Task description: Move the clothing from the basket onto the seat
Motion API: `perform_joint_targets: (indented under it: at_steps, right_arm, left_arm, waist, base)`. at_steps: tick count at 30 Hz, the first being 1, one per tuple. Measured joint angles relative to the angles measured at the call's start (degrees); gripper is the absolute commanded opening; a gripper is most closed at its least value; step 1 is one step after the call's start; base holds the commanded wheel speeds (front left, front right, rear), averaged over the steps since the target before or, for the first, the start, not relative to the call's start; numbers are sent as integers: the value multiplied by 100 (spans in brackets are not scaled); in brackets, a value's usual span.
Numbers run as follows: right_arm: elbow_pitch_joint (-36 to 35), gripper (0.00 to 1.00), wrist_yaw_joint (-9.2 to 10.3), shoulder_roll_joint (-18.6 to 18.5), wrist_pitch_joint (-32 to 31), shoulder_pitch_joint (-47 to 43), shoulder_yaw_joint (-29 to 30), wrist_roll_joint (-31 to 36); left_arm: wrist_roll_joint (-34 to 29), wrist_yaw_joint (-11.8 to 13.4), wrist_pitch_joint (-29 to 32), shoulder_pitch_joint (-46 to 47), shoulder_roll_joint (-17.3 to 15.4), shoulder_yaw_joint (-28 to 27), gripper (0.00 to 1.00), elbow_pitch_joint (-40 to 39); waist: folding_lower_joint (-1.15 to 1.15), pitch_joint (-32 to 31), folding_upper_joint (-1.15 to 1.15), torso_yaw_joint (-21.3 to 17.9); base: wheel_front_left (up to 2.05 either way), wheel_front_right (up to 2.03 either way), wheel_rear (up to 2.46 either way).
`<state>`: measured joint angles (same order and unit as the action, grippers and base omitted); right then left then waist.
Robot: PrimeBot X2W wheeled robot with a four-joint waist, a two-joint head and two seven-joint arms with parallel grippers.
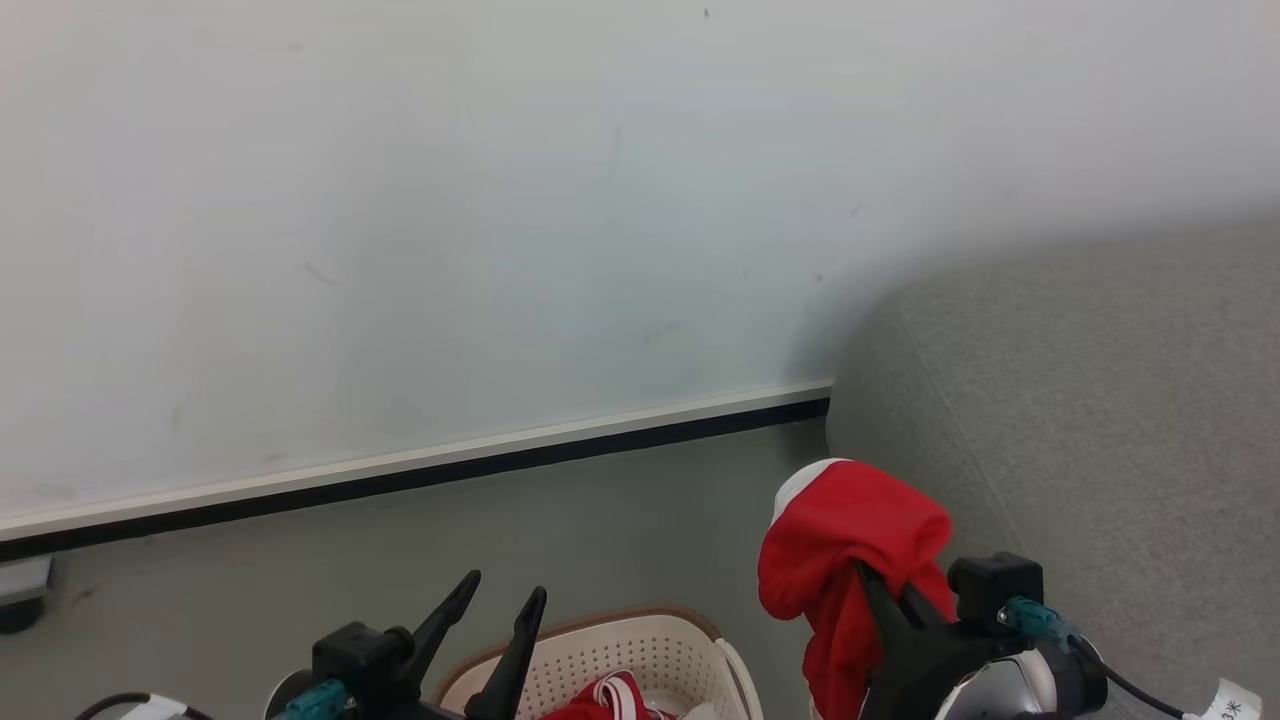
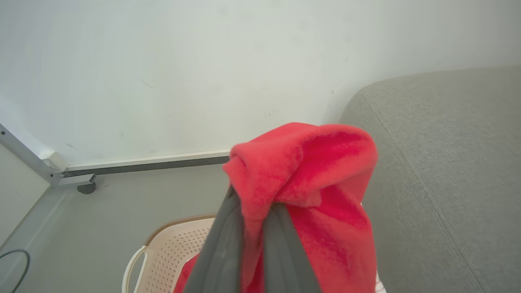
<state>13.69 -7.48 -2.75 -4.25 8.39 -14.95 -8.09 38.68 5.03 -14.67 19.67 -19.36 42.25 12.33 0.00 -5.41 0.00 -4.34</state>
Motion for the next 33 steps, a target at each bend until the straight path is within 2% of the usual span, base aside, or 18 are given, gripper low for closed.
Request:
perform_joint_targets:
  at_steps: [11,24,33]
  right_arm:
    - [-701,0,0,-1,-318,-203,124,246]
    - [-911,0,0,-2,-303,-245,225,255]
    - [-932,0,0,-3,-218,-404,364,250]
  left_arm:
    - [-94,57,-24,-97,119,-52,100,-213]
    - [-293,-51,-22,31,151,21,100,-256]
    - [-294,-168,0,147,188,129,100,-148]
  waist:
    - [0,220,0,-867]
    - [0,571,0,-2208]
    - [0,872,0,-2594]
  base:
    - [0,0,0]
    - [0,0,0]
    - [0,0,0]
